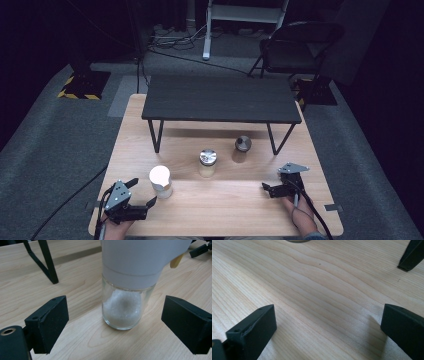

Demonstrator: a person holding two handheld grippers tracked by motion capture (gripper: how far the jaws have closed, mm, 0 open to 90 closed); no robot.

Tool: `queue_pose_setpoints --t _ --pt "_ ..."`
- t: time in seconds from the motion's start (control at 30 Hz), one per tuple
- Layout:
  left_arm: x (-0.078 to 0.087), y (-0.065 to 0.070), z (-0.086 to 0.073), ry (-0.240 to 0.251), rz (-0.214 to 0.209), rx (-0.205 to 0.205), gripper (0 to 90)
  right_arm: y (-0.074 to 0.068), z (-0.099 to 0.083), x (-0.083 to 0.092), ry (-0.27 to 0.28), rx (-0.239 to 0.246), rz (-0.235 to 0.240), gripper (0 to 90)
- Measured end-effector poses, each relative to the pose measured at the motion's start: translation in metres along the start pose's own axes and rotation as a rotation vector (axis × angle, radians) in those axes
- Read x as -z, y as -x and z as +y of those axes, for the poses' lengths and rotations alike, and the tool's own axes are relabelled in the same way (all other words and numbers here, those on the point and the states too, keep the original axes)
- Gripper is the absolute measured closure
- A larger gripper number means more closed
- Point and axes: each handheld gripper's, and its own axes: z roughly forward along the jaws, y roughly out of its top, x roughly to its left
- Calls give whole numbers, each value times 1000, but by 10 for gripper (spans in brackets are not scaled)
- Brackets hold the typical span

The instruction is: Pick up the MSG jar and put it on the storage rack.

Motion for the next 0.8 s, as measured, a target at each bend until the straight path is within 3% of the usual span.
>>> queue_pose_setpoints --t 0.8 --pt "-46 -15 18 1 -106 -19 81 0 0 0 0 0 0 1"
